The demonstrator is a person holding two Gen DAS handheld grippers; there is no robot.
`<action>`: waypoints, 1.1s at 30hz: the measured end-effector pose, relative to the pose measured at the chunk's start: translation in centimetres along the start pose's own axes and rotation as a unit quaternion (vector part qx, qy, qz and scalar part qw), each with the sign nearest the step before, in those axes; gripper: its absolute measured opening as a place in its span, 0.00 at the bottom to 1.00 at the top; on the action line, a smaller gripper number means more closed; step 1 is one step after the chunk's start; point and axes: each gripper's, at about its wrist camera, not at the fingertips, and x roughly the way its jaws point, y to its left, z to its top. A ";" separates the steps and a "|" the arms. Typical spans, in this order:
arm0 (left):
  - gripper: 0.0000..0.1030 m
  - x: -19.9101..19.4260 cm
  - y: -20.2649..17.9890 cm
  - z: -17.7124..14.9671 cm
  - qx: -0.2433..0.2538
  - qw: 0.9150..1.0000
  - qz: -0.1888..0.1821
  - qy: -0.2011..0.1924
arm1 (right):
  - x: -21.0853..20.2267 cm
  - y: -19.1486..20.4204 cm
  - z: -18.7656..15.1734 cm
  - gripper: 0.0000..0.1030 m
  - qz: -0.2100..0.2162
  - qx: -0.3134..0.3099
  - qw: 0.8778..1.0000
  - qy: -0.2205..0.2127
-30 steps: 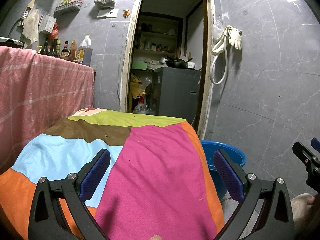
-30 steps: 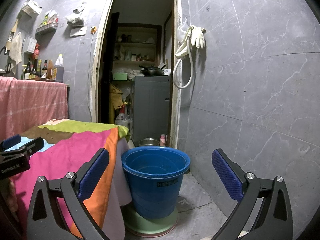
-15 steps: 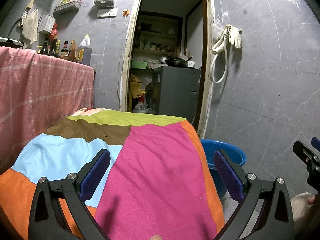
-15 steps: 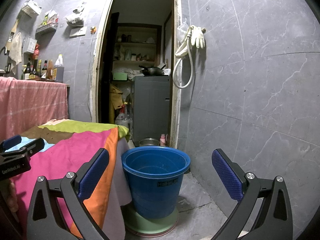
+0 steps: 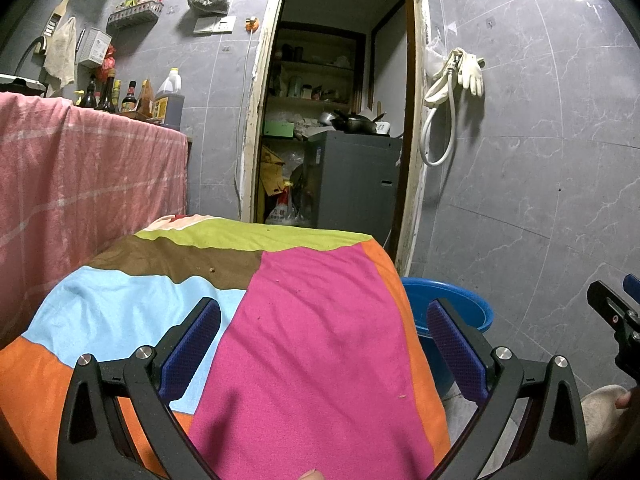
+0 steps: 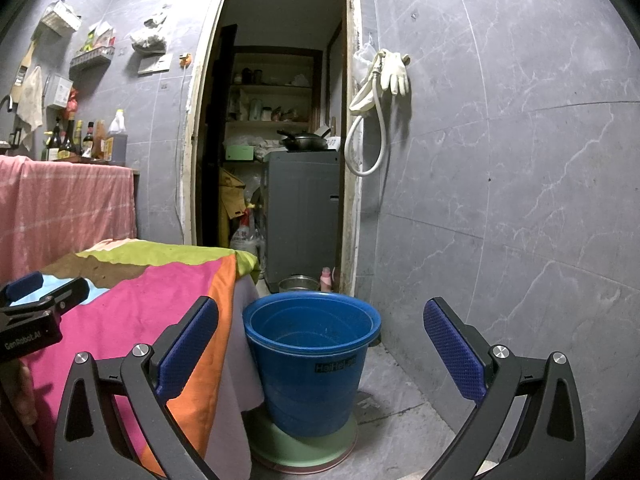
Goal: Collect trash
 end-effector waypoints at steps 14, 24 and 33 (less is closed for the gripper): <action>0.98 0.0 0.2 0.0 0.000 1.000 0.000 0.001 | 0.0 0.1 0.0 1.00 0.000 0.000 1.000 0.000; 0.98 -0.3 0.5 -0.7 -0.002 1.000 0.009 0.008 | 0.0 0.0 0.1 1.00 0.000 0.000 1.000 0.000; 0.98 -0.1 0.5 -0.7 -0.002 1.000 0.010 0.011 | 0.0 0.1 0.1 1.00 0.000 0.000 1.000 0.001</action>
